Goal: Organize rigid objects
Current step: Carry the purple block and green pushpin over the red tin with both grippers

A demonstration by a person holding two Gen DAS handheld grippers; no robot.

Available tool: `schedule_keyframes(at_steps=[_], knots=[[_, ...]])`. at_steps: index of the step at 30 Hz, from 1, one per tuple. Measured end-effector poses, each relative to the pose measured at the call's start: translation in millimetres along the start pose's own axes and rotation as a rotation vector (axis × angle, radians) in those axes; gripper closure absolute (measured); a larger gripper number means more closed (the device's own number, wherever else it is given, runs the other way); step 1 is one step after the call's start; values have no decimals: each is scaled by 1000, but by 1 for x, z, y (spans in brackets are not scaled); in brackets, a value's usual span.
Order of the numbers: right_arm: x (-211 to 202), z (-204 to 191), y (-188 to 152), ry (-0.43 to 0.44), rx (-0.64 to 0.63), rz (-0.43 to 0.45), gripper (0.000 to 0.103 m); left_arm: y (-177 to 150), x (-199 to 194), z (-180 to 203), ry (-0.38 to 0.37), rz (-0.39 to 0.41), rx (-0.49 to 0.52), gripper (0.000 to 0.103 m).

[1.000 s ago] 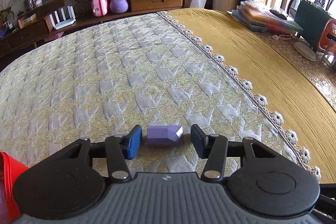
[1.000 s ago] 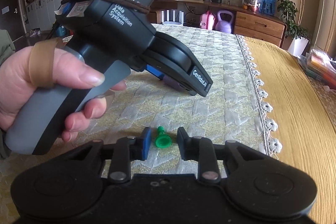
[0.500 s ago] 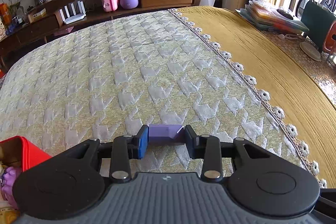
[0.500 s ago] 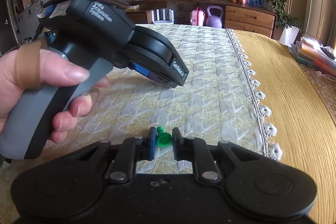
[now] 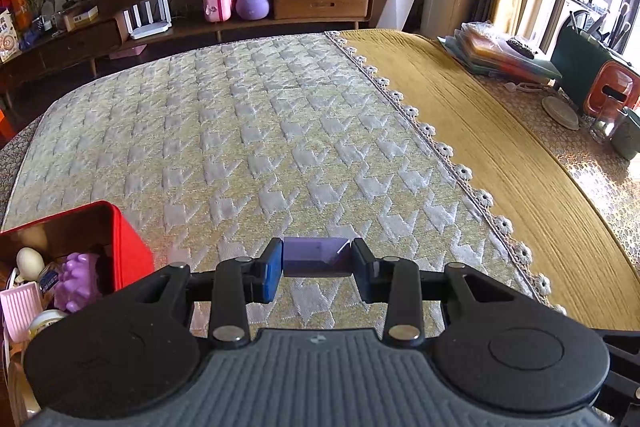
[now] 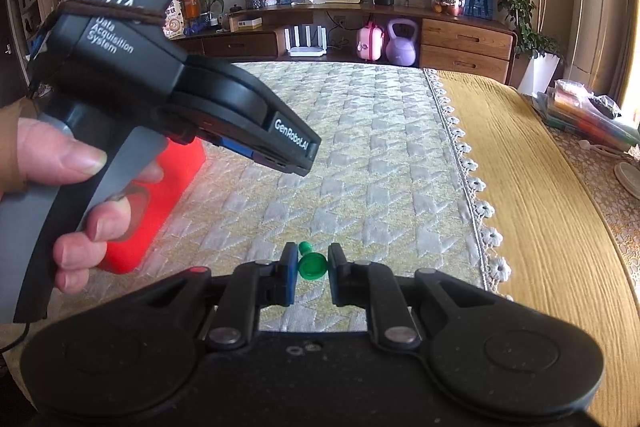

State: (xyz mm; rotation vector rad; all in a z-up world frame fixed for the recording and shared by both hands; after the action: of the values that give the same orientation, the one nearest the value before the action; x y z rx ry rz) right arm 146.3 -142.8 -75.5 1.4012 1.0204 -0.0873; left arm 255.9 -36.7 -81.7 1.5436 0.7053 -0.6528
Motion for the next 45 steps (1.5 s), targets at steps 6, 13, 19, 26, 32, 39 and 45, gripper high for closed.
schedule_keyframes(at_steps=[6, 13, 19, 26, 32, 39, 45], knots=[[-19, -18, 3, 9, -17, 15, 88, -8, -30, -12, -16, 13, -23, 67], [-35, -42, 13, 7, -56, 23, 88, -16, -63, -38, -17, 37, -60, 67], [-43, -67, 22, 11, -100, 34, 88, -22, -85, -67, -9, 58, -83, 67], [-40, -100, 29, 30, -138, 28, 88, -33, -103, -111, 10, 81, -119, 67], [-31, -127, 38, 52, -175, 16, 88, -45, -109, -153, 30, 87, -158, 67], [-9, -150, 49, 80, -176, -5, 88, -62, -106, -200, 42, 65, -188, 67], [20, -155, 59, 94, -163, -32, 88, -78, -94, -221, 47, 44, -183, 67]])
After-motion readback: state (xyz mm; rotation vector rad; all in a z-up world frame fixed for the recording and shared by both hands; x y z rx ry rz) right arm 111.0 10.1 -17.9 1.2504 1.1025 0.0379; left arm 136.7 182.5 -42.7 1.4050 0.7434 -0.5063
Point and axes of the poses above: each gripper's, at about its wrist camera, not at the fingertips, and x roughly the way its jaws point, z to its right, y to its top, the point moved 2 cm from there along x, roughly the way its jaws point, and after that the axes turned 9 degrees about y, right-handed, at the moved point
